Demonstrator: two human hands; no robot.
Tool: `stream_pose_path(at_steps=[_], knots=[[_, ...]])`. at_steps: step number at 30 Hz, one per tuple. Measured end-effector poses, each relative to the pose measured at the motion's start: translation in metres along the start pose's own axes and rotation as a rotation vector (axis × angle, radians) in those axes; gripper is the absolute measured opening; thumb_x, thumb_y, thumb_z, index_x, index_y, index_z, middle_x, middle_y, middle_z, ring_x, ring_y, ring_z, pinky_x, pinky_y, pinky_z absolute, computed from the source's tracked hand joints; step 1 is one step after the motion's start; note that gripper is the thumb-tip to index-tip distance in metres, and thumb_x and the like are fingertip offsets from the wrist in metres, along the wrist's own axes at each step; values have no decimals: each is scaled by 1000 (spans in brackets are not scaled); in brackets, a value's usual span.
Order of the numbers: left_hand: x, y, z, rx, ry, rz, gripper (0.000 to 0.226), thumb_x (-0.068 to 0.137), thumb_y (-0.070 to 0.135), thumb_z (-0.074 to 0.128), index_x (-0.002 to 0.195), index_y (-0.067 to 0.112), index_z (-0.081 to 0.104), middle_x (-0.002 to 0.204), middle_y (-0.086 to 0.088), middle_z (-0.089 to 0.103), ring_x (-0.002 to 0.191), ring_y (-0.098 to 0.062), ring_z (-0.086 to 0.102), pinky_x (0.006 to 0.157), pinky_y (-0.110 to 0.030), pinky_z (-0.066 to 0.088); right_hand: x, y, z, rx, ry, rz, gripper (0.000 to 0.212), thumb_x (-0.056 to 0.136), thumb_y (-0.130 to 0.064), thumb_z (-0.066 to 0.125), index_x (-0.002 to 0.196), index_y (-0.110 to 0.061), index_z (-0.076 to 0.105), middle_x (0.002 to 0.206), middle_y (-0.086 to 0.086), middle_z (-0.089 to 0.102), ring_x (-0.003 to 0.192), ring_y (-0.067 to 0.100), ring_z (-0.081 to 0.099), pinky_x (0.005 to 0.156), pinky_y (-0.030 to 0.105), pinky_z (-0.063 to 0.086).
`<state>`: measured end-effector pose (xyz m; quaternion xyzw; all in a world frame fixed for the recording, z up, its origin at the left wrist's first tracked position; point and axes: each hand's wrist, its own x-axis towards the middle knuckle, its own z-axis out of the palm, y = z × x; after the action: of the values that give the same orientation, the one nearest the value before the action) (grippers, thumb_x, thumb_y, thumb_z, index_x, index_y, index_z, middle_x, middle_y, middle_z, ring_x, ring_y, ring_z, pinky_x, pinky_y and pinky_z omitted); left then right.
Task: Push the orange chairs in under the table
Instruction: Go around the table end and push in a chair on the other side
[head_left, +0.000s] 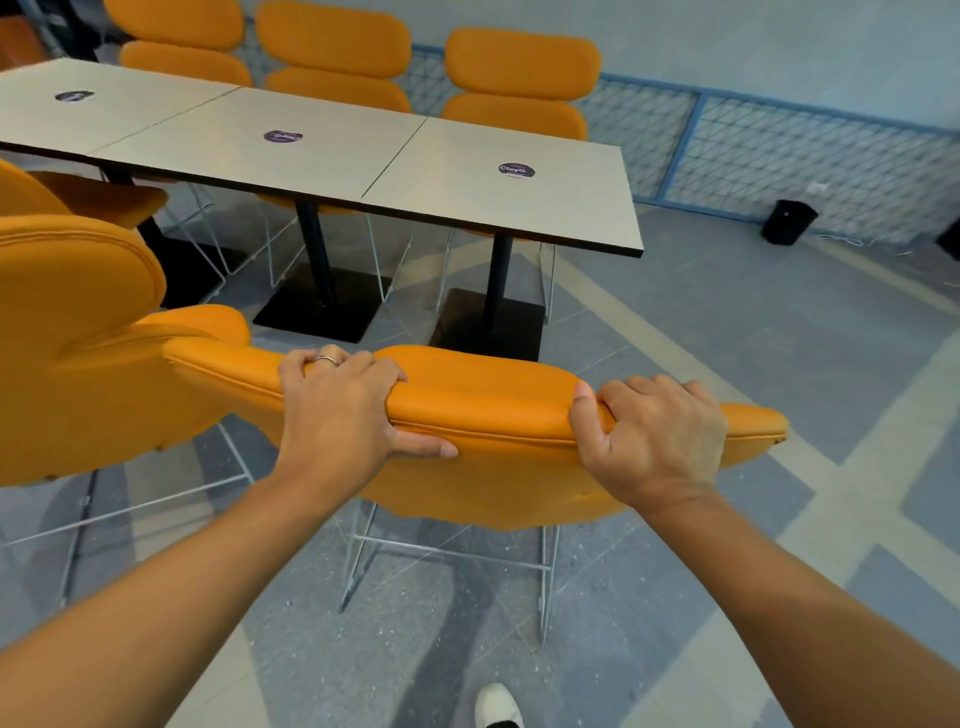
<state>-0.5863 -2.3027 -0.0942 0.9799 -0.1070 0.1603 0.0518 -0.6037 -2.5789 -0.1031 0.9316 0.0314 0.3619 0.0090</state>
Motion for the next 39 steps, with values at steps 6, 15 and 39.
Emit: stream_pose_path(at_steps=[6,15,39], knots=[[39,7,15,11,22,-9,100,48,102,24,95,24,66,94,2,67,94,-26,55,89,-43,25,32,16,32,-8,21,25,49,93,-39,43,54,-15,59,51,3,55,52,27,52,59,33,28],[123,3,48,52,29,-38,97,46,103,25,90,26,64,87,4,62,92,-25,52,89,-43,26,99,36,96,-3,48,42,49,93,-36,39,56,-14,62,51,2,55,52,18,36,62,30,19],[331,-85,107,56,5,-55,96,39,104,27,88,28,63,81,4,60,91,-27,54,89,-47,31,257,5,244,119,79,62,48,92,-40,48,52,-15,57,51,3,53,52,26,48,58,36,35]])
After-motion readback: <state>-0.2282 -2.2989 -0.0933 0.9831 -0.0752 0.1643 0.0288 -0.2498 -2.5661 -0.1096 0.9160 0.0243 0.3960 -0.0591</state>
